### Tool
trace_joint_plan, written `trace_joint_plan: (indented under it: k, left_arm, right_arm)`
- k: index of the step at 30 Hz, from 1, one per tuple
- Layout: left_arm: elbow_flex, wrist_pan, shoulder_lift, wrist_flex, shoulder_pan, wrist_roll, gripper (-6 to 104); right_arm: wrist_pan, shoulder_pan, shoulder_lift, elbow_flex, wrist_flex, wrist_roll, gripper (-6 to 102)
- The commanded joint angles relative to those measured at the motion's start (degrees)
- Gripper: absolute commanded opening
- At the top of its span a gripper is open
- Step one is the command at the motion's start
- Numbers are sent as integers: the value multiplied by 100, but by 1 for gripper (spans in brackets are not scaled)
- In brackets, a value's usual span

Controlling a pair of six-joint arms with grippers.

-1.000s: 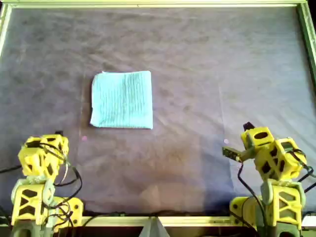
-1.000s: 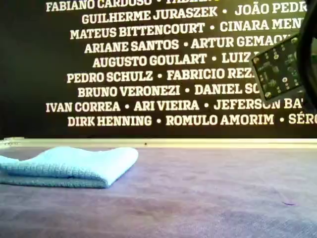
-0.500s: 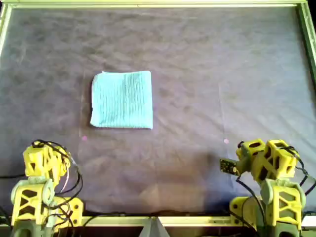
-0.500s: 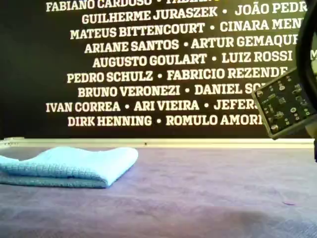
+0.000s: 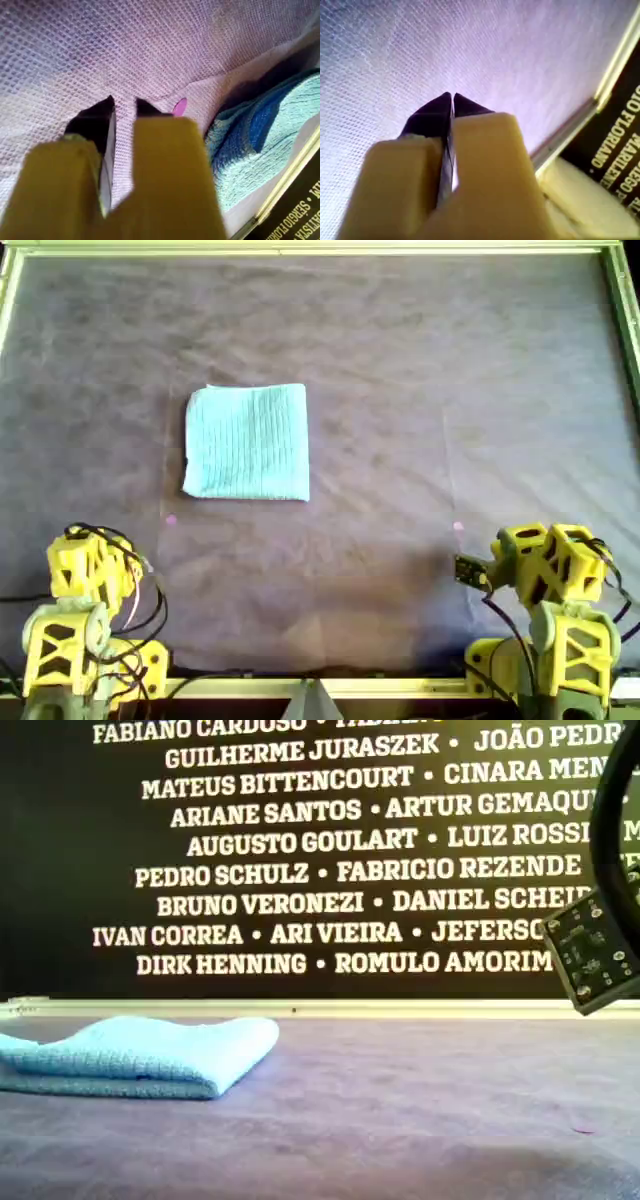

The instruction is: Fold a cloth

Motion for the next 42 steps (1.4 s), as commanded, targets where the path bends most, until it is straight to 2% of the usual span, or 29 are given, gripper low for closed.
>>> trace_joint_plan:
  k: [1, 3, 42]
  left_arm:
    - [-79, 26, 79, 9, 35, -35, -2]
    - [-79, 88, 70, 35, 26, -35, -2]
    - [-79, 88, 0, 18, 26, -35, -1]
  right_arm:
    - [18, 18, 308, 79, 79, -26, 1]
    - [18, 18, 299, 79, 79, -26, 1]
    - [18, -26, 272, 79, -18, -26, 2]
